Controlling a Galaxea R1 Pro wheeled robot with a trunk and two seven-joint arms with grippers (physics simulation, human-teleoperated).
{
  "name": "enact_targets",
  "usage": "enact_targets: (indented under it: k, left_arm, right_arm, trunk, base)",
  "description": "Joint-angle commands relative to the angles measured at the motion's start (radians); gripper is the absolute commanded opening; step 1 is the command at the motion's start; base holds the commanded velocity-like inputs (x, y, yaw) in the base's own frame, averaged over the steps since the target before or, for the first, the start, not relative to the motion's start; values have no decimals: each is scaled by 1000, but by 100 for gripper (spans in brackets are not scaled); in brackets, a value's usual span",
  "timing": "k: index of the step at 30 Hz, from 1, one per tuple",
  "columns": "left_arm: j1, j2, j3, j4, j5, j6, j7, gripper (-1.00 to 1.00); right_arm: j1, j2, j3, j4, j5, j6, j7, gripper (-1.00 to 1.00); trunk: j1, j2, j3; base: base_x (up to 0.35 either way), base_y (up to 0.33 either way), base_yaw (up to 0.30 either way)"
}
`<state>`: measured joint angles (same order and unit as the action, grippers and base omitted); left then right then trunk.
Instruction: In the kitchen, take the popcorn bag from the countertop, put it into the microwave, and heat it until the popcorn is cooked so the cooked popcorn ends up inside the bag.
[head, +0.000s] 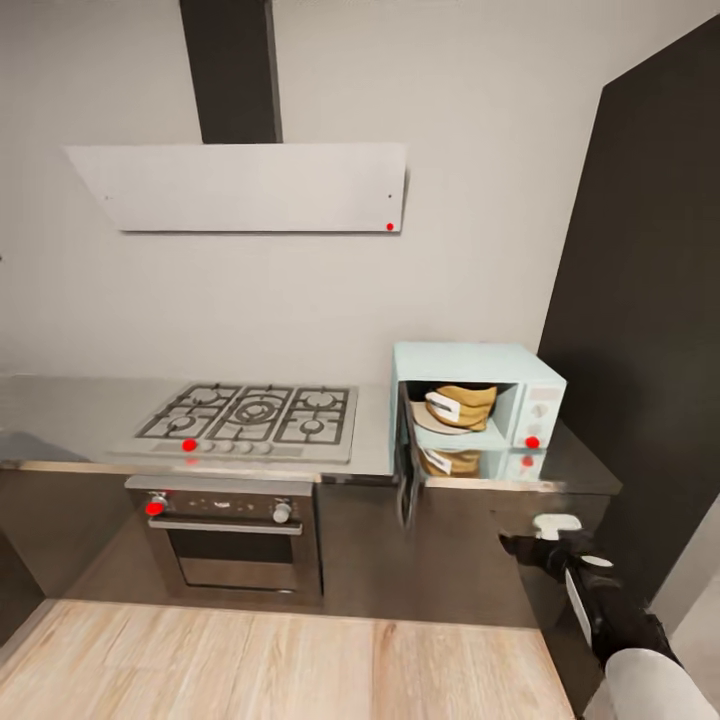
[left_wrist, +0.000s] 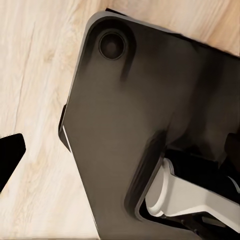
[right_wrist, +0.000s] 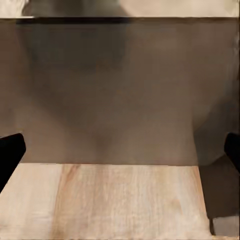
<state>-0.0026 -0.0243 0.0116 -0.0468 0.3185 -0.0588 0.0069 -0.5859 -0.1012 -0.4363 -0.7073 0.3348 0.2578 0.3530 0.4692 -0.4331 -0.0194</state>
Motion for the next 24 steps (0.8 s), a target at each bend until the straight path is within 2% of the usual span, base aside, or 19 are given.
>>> enact_targets:
  k: [1, 4, 6, 7, 8, 9, 11, 12, 14, 17, 19, 24]
  left_arm:
    - [0, 0, 1, 0, 4, -2, 1, 100]
    - [0, 0, 1, 0, 4, -2, 1, 100]
    - [0, 0, -1, 0, 5, -2, 1, 100]
    - [0, 0, -3, -1, 5, -1, 1, 100]
    - [0, 2, -7, -1, 1, -2, 1, 100]
    - [0, 4, -10, -2, 0, -2, 1, 100]
    - [0, 6, -10, -24, -1, -2, 1, 100]
    - [0, 8, -9, -71, -1, 2, 1, 100]
    - [0, 13, -8, -130, 0, 7, 3, 100]
    - [0, 27, -6, -252, -1, 10, 6, 100]
    - [0, 25, -6, -297, -1, 11, 7, 100]
    - [0, 26, -7, -321, -1, 24, 7, 100]
  right_arm:
    - [24, -4, -5, -2, 9, 4, 9, 100]
    - [74, -9, -5, 9, 9, 8, 7, 100]
    - [112, -19, -5, 65, 9, 9, 6, 100]
    - [128, -33, -5, 164, 8, 9, 3, 100]
    - [137, -58, -3, 387, 9, 7, -8, 100]
    - [139, -63, -1, 494, 10, 3, -14, 100]
    - [139, -64, 3, 611, 15, -2, -18, 100]
    - [140, -63, 5, 681, 32, -4, -20, 100]
    - [143, -62, 6, 719, 56, -9, -21, 100]
    - [217, -57, 7, 736, 68, -58, -23, 100]
    - [246, -53, 8, 737, 70, -76, -23, 100]
    - [277, -56, 8, 738, 81, -98, -26, 100]
  trunk:
    - [0, -2, -2]
    - [0, -2, -2]
    - [0, -2, -2]
    - [0, -2, -2]
    - [0, -2, -2]
    - [0, -2, -2]
    - [0, -2, -2]
    - [0, -2, -2]
    - [0, -2, -2]
    - [0, -2, -2]
    - [0, -2, -2]
    - [0, -2, -2]
  base:
    - [-319, 0, 0]
    - [-319, 0, 0]
    - [-272, 0, 0]
    - [-111, 0, 0]
    - [-23, 0, 0]
    - [-10, 0, 0]
    - [-4, 0, 0]
    - [-1, 0, 0]
    - [0, 0, 0]
    - [0, 0, 0]
    - [0, 0, 0]
    - [124, 0, 0]
